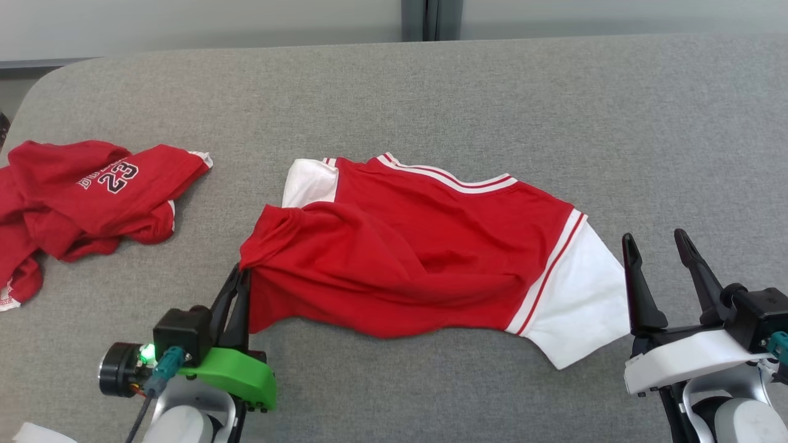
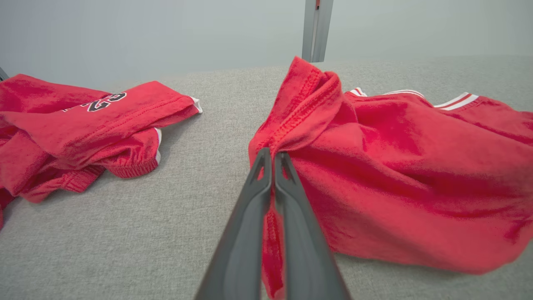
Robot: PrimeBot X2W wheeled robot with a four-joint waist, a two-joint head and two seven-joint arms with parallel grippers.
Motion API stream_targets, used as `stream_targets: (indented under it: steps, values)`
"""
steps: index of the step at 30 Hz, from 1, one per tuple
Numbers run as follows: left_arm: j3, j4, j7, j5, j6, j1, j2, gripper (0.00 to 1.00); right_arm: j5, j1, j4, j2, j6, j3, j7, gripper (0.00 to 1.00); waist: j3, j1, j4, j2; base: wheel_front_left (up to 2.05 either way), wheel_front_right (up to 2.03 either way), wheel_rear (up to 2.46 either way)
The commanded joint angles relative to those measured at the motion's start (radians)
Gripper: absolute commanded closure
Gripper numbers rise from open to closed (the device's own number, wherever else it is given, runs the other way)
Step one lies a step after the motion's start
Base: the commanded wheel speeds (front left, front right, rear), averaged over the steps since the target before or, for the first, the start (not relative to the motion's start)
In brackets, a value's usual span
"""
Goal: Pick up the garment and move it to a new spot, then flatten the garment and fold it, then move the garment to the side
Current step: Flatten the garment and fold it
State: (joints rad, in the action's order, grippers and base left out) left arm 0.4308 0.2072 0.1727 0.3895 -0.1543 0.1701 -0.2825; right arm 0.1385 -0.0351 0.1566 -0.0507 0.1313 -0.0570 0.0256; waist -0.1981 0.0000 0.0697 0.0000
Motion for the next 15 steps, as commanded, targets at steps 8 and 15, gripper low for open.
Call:
stream_targets:
  steps: [8,15]
  values:
    - [-0.056,-0.11,-0.084,0.06,-0.011,0.003,-0.064,1.0,0.008,0.023,-0.008,-0.001,-0.001,-0.019,0.009,0.0,-0.012,0.0,0.014,0.0,0.0,0.0,0.0]
    - [-0.06,-0.052,-0.147,0.117,0.042,0.062,-0.068,1.0,0.007,0.051,-0.018,-0.001,-0.001,-0.014,0.008,0.0,-0.035,0.0,0.008,0.0,0.0,0.0,0.0]
